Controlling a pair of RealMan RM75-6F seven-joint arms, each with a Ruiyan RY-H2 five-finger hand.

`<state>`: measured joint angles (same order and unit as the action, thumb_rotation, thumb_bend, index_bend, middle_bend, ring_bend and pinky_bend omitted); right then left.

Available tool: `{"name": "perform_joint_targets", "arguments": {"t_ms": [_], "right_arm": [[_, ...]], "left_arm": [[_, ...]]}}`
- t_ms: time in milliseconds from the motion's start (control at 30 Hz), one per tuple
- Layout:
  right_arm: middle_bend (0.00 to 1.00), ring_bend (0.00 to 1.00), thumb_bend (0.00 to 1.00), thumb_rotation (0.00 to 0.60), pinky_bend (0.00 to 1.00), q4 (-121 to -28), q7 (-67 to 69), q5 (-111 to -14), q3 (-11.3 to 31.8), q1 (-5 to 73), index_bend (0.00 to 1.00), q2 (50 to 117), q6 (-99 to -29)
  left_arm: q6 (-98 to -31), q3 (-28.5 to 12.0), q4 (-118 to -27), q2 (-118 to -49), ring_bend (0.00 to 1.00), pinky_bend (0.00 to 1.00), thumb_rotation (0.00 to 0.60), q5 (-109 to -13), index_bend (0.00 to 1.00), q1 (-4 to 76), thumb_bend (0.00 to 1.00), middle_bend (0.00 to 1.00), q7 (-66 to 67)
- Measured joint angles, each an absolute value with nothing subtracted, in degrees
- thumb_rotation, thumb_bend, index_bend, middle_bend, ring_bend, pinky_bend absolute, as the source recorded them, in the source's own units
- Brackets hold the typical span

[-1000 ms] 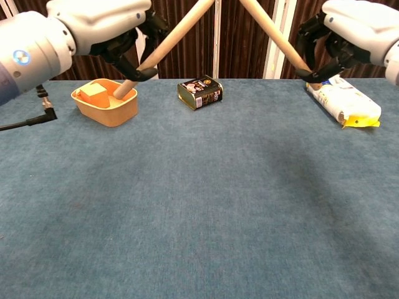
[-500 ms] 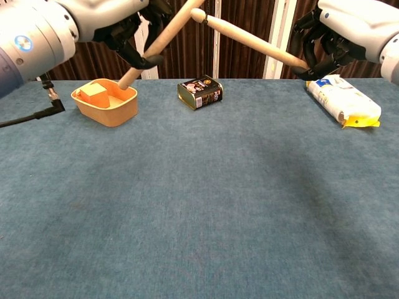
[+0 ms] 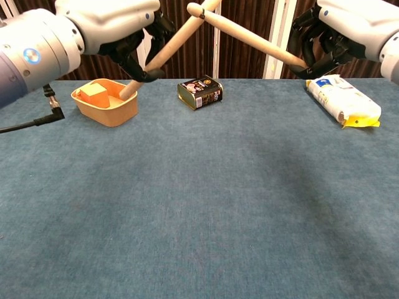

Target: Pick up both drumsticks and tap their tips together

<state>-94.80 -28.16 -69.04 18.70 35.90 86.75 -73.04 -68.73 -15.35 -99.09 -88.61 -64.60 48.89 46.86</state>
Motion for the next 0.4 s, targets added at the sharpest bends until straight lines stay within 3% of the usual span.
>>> {"name": "perform_joint_targets", "arguments": {"t_ms": [400], "right_arm": [[0.68, 0.85, 0.72, 0.600, 0.80, -95.0, -27.8, -69.0, 17.9, 36.1, 0.81, 86.6, -73.2]], "left_arm": [[-69.1, -15.2, -98.7, -90.4, 0.80, 0.94, 0.600, -63.3, 0.60, 50.6, 0.72, 0.73, 49.3]]}}
